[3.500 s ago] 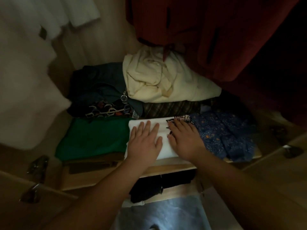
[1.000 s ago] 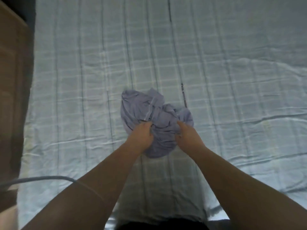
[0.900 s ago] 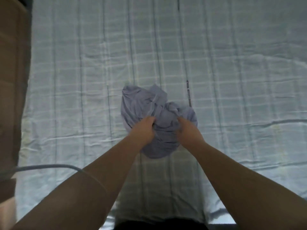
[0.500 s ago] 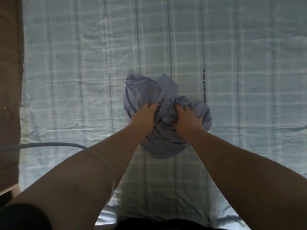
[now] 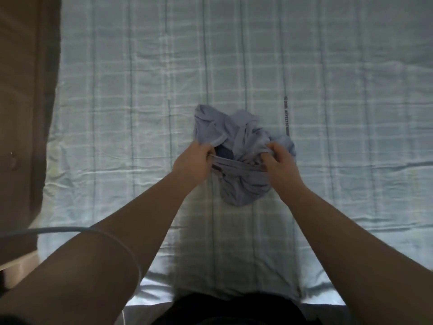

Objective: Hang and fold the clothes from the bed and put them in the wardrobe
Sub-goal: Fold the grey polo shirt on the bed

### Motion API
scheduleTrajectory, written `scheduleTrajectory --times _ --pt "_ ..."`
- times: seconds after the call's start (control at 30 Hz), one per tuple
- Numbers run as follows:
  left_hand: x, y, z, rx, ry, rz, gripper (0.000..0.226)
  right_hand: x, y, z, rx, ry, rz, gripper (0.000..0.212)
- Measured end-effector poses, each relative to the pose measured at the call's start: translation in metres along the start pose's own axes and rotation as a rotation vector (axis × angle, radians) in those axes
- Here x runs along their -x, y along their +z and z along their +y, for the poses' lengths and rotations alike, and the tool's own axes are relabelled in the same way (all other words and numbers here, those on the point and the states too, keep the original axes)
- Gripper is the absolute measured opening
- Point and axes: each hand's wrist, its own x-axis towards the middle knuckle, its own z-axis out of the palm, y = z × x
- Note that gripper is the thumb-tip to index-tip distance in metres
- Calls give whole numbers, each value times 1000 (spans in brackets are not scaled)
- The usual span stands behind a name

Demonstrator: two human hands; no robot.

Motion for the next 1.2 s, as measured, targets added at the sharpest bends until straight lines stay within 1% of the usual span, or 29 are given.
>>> scheduleTrajectory --times 0.07,0.13,0.17,0.23,0.33,0.5,0.53,0.57,0.6,0.67,0.7,0.8,0.87,0.93,1.07,1.13,1.2 --pt "19 -12 3 66 45 14 18 23 -5 -18 -172 -9 6 15" --pt "39 -26 11 129 87 7 30 49 -9 -41 -333 -11 19 16" --pt "48 -35 18 148 106 6 37 63 -12 -51 -360 -35 40 17" --pt "67 -55 38 177 146 -5 47 89 -19 -71 -351 -91 81 18" --pt "92 -86 73 205 216 -18 60 129 -36 -101 -350 -162 92 16" --pt "137 -130 125 246 382 -47 78 201 -76 -147 -390 -284 135 17" --pt "145 -137 135 262 407 -55 78 214 -84 -155 -380 -313 143 18" --pt "154 -144 145 276 422 -56 74 227 -93 -162 -357 -345 149 17" --pt "161 -151 156 287 442 -35 65 238 -102 -170 -327 -380 154 16" --pt "176 -166 176 290 484 44 38 260 -121 -184 -244 -455 187 10" --pt "185 -174 187 283 501 93 29 269 -131 -190 -208 -492 213 9" --pt "217 -196 217 289 547 188 15 297 -164 -203 -171 -555 287 10" --pt "239 -208 235 304 569 249 13 315 -185 -209 -169 -601 324 16" --pt "262 -217 252 333 588 307 18 333 -205 -213 -155 -649 343 20" --pt "307 -225 287 436 592 396 24 370 -236 -212 -218 -722 311 18" --pt "328 -222 304 516 579 424 20 386 -248 -207 -246 -750 263 14" --pt "346 -217 321 588 562 421 12 401 -257 -203 -243 -773 225 14"
